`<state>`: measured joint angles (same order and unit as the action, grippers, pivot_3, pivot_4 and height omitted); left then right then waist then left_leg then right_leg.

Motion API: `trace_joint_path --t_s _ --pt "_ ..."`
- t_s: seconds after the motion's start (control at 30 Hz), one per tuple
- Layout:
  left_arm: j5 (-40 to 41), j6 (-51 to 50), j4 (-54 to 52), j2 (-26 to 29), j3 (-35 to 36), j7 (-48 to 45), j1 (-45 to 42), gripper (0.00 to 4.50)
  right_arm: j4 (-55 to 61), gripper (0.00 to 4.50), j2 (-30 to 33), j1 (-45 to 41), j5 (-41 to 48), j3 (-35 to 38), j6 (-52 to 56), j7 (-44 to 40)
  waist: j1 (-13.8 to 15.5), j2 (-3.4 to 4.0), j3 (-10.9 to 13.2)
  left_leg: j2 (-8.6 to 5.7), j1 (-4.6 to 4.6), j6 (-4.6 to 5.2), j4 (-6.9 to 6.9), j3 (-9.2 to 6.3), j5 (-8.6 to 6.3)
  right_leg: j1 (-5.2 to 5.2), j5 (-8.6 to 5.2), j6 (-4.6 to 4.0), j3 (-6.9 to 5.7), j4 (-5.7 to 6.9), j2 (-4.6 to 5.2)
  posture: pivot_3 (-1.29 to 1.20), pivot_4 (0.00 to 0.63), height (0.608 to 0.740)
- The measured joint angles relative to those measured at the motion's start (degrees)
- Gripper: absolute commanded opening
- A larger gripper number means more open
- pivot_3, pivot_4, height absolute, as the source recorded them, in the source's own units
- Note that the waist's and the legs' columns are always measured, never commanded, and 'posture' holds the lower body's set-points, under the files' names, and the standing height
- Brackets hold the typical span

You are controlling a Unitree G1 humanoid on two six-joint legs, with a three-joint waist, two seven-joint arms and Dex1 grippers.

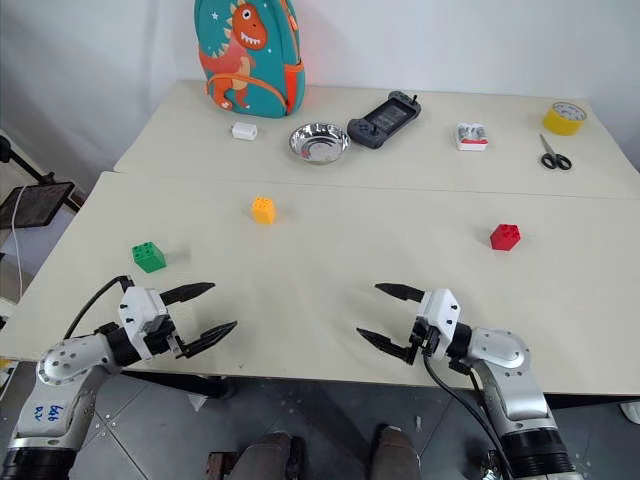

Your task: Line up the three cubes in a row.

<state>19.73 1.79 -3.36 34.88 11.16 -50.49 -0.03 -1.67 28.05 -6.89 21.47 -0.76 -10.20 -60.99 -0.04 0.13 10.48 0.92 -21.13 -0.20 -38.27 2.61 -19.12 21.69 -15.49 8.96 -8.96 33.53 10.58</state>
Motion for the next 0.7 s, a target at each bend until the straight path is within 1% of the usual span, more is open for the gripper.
trace_joint_path --t_s 0.1,0.17,0.27,0.3,0.33,0.43,0.5,0.53,0.6,0.7 --pt "-0.17 -0.07 0.98 0.0 -0.33 0.16 -0.88 4.49 0.04 4.5 0.01 0.2 0.13 0.48 -0.11 0.27 -0.01 0.0 0.0 0.0 0.0 0.0 0.0 0.0 0.0 0.0 0.0 0.0 0.0 0.0 -0.01 0.0 0.15 0.74" --pt "1.05 -1.83 1.92 -0.12 -0.52 -0.41 -1.96 4.49 0.78 4.5 0.45 1.97 1.09 2.97 0.29 1.47 0.19 0.0 0.0 -0.01 -0.02 0.0 -0.01 -0.01 0.0 0.0 0.0 0.0 -0.01 0.01 0.0 0.0 0.15 0.74" --pt "6.07 -5.05 0.98 -0.14 -2.11 -5.72 -4.73 4.49 4.26 4.5 2.12 8.4 4.48 11.91 2.34 6.09 1.52 0.0 0.01 -0.02 -0.06 0.03 -0.07 -0.03 -0.02 -0.03 0.01 0.01 -0.02 -0.02 0.01 0.0 0.15 0.74" --pt "6.03 -5.15 0.25 -0.24 -3.63 -6.67 -6.34 4.49 4.82 4.5 3.07 10.31 5.23 15.73 3.11 8.15 1.79 0.0 0.01 -0.04 -0.06 0.04 -0.13 -0.02 -0.03 -0.07 0.01 0.02 -0.01 -0.03 0.02 0.0 0.15 0.74" --pt "5.99 -5.12 -0.44 -0.42 -4.54 -6.96 -7.07 4.49 4.89 4.5 3.47 11.11 5.66 18.05 3.38 9.27 1.7 -0.01 0.0 -0.02 -0.04 0.04 -0.13 0.01 -0.03 -0.07 0.01 0.02 0.0 -0.04 0.01 0.0 0.15 0.74" --pt "4.9 -4.64 -0.79 -2.95 -9.6 -8.54 -11.67 4.49 4.74 4.5 3.48 16.04 6.72 27.67 3.33 15.16 1.68 0.04 -0.03 -0.02 0.01 0.04 -0.1 0.05 -0.02 -0.1 0.01 0.02 0.01 -0.03 0.0 0.0 0.15 0.74" --pt "4.48 -4.68 -0.77 -4.13 -11.61 -8.83 -12.88 4.49 3.88 4.5 2.53 18.22 6.67 32.35 2.72 18.81 1.35 0.05 -0.03 -0.01 0.06 0.04 -0.01 0.11 -0.02 -0.08 0.01 0.02 0.04 -0.03 -0.01 0.0 0.15 0.74" --pt "4.26 -4.61 -0.86 -5.31 -12.73 -8.83 -13.68 4.49 2.74 4.5 1.35 19.4 6.19 35.2 2.6 22.29 1.27 0.07 -0.05 -0.01 0.1 0.03 0.03 0.14 -0.02 -0.08 0.01 0.01 0.07 -0.03 -0.01 0.0 0.15 0.74" --pt "3.94 -4.82 -0.73 -6.78 -13.78 -8.3 -14.24 4.49 1.39 4.5 0.09 20.25 4.92 37.89 2.71 27.08 0.97 0.1 -0.06 -0.01 0.12 0.03 0.03 0.22 -0.02 -0.06 0.01 0.02 0.15 -0.04 -0.01 0.0 0.15 0.74" --pt "4.3 -6.5 -0.29 -8.92 -13.86 -6.44 -15.79 4.49 2.05 4.5 -0.13 18.6 2.83 37.8 5.8 32.88 0.1 0.12 -0.06 -0.01 0.17 0.07 -0.02 0.32 0.01 -0.06 0.01 0.01 0.3 -0.02 -0.01 0.0 0.15 0.74"
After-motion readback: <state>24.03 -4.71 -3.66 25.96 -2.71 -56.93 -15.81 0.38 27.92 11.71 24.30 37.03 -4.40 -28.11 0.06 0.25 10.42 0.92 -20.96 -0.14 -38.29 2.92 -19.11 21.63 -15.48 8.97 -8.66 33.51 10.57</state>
